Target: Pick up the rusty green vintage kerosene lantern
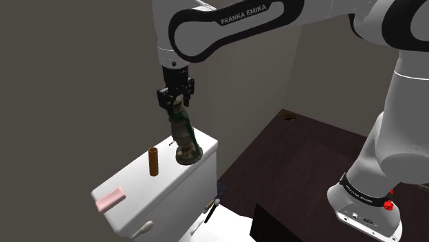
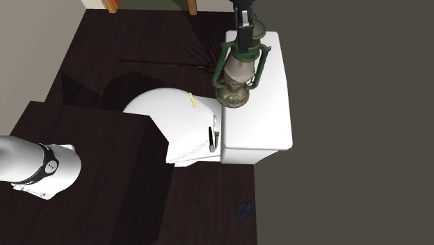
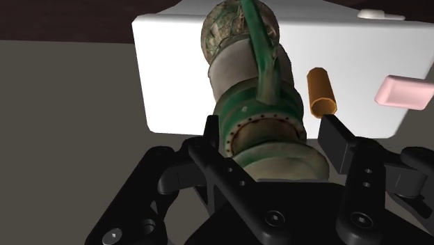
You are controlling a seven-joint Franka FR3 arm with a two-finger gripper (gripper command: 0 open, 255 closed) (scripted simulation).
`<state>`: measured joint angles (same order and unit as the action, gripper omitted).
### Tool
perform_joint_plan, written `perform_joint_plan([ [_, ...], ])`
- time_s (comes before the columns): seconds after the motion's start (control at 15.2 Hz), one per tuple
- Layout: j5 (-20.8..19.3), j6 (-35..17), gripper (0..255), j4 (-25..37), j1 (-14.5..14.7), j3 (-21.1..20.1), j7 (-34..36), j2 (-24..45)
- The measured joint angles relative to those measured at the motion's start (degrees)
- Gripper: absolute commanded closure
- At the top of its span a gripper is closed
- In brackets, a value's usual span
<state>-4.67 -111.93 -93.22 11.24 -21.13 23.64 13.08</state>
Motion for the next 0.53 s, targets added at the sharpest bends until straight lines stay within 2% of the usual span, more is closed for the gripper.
perform_joint_plan([
  [0.53, 0.1, 5.9, 255, 6.0, 0.2, -0.1, -0.1, 0.0],
])
